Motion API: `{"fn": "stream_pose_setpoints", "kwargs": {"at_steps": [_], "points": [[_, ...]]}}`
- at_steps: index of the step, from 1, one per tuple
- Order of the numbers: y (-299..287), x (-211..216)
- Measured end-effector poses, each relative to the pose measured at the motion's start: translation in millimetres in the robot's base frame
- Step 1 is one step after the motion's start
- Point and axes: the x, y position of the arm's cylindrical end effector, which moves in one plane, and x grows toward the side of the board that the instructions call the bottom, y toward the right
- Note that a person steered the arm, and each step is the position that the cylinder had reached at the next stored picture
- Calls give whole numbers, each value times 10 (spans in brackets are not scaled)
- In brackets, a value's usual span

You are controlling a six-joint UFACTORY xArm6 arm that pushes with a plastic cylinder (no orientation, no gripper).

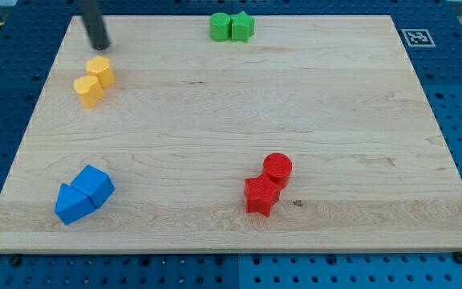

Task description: Move the yellow hexagon closer to the red star

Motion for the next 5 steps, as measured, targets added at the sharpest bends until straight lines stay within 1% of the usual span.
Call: {"fn": "stream_pose_setpoints", "kwargs": {"at_steps": [2, 4, 5], "points": [[-108, 561], [-35, 546], [130, 651]]}}
